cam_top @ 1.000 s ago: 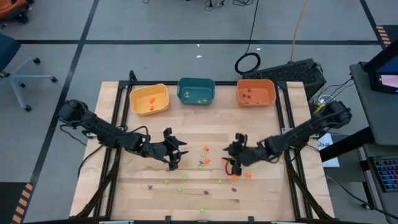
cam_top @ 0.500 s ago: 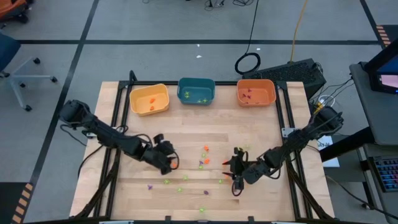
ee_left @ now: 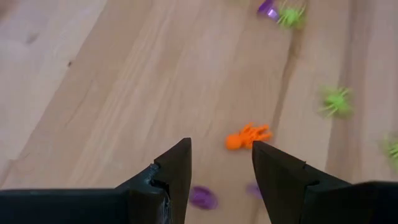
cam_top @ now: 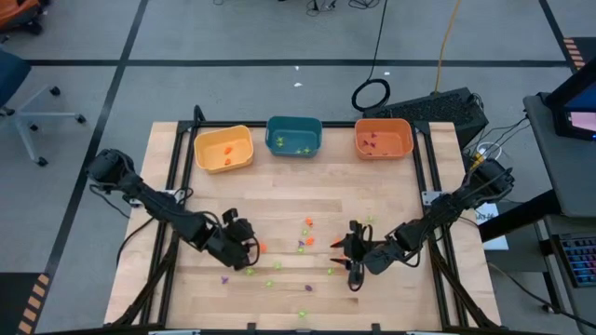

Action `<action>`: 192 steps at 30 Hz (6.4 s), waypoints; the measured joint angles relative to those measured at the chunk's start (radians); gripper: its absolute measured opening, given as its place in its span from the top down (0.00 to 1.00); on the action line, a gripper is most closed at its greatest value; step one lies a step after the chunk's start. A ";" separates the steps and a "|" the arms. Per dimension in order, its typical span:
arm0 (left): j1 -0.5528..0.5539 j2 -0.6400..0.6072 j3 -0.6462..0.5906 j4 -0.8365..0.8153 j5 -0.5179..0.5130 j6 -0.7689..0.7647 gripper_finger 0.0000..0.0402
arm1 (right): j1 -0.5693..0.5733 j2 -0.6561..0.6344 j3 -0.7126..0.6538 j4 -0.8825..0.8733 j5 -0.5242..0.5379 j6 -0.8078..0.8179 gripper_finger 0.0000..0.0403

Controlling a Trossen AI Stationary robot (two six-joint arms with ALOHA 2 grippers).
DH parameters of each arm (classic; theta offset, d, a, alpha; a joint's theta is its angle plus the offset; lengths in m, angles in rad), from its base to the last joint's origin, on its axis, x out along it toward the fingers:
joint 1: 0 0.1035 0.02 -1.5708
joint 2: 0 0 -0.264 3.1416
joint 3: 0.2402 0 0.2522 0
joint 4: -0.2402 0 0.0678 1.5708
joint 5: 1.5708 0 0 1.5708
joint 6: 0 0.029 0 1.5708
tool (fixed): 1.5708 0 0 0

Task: Sort Halloween decoration
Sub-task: Put the orange skeleton into the orange bin

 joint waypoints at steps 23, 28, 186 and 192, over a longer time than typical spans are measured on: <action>-0.214 0.079 0.000 0.416 -0.027 0.257 0.58 | 0.080 0.000 0.000 0.012 0.007 0.116 0.58; -0.240 0.156 0.059 0.413 -0.026 0.263 0.58 | 0.080 0.000 0.000 0.011 0.007 0.105 0.58; 0.212 0.384 0.351 -0.273 0.428 1.033 0.94 | 0.092 0.000 0.000 0.000 0.048 0.106 0.58; 0.190 0.373 0.350 -0.270 0.375 0.985 0.94 | 0.092 0.000 0.000 0.000 0.047 0.106 0.58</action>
